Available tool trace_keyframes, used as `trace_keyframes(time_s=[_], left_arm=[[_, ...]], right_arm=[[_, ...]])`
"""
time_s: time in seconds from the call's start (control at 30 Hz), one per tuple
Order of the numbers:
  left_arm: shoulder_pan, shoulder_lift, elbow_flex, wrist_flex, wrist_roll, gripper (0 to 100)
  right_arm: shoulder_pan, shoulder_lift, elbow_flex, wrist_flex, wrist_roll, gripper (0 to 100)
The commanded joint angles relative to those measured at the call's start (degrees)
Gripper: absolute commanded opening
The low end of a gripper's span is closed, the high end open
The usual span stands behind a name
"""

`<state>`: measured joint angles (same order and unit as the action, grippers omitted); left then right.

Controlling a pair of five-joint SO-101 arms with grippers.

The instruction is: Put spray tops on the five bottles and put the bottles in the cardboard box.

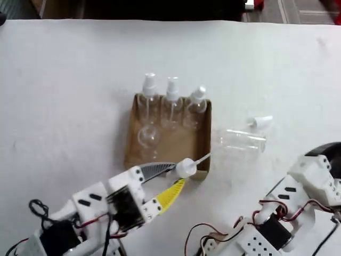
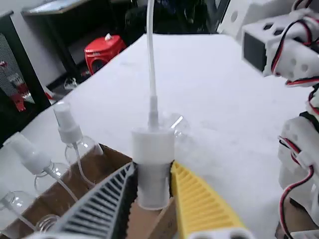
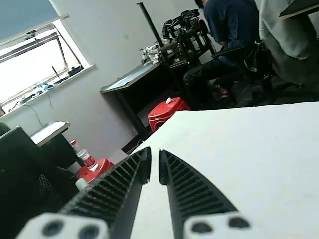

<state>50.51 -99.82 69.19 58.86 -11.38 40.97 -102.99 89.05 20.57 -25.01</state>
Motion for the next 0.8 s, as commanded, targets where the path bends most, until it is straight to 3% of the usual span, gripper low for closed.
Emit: trace_keyframes(time_s=[0.0, 0.27, 0.53, 0.77], left_arm=[[-2.0, -1.1, 1.0, -0.6, -1.7, 2], [-14.5, -1.4, 4.7, -11.2, 1.4, 2], [-15.2, -1.5, 8.4, -16.3, 1.8, 2], [-13.0, -1.6, 8.2, -13.9, 1.7, 2]], right_arm=[[-4.2, -0.5, -4.5, 1.2, 5.4, 1.6], [-21.0, -0.4, -21.6, 23.0, 16.8, 1.6], [-50.0, -0.4, -26.2, 32.2, 31.5, 1.6], [-74.1, -0.2, -41.5, 45.1, 33.2, 1.6]])
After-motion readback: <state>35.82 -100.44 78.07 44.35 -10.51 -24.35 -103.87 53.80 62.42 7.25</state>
